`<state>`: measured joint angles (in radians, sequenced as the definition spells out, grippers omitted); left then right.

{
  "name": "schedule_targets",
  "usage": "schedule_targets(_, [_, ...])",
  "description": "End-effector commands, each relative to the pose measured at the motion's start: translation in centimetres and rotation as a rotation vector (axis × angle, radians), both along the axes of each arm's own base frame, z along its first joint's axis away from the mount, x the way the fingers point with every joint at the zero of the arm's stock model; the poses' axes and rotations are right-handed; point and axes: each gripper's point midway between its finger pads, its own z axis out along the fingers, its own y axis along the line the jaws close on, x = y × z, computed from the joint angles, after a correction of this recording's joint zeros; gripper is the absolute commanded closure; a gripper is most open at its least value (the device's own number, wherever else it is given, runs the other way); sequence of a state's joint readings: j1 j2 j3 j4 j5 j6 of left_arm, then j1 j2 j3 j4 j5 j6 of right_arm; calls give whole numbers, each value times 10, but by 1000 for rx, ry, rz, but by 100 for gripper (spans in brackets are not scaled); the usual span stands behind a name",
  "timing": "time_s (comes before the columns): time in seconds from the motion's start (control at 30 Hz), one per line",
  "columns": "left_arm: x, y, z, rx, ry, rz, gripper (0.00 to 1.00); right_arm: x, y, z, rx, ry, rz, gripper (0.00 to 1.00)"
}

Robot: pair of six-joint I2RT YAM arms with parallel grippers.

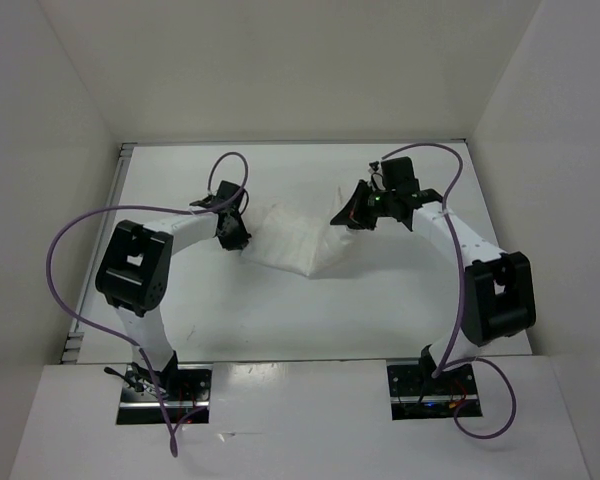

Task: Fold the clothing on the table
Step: Fold the skirt

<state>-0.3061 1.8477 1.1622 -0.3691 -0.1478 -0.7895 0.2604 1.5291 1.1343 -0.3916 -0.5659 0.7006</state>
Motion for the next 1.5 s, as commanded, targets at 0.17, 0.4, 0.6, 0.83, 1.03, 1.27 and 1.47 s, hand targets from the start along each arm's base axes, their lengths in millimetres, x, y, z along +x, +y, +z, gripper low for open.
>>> schedule_targets(0.17, [-29, -60, -5, -170, 46, -141, 78, 16, 55, 20, 29, -55, 129, 98])
schedule_targets(0.4, [-33, -71, 6, -203, 24, -164, 78, 18, 91, 6, 26, -25, 197, 96])
schedule_targets(0.6, [-34, -70, 10, -206, 15, -165, 78, 18, 112, -20, 10, 19, 238, 88])
schedule_targets(0.83, [-36, -70, 14, -209, 6, -166, 78, 19, 143, -41, 38, 57, 289, 61])
schedule_targets(1.03, [-34, -57, 57, -213, -76, -149, 78, 29, 168, 23, 255, -151, 349, 45])
schedule_targets(1.27, [-29, -32, 154, -162, -304, -158, 78, 42, 148, 101, 247, -341, 263, 44])
schedule_targets(1.47, [-58, -110, 177, -460, -288, -530, 78, 37, 83, 77, 133, -293, 110, 47])
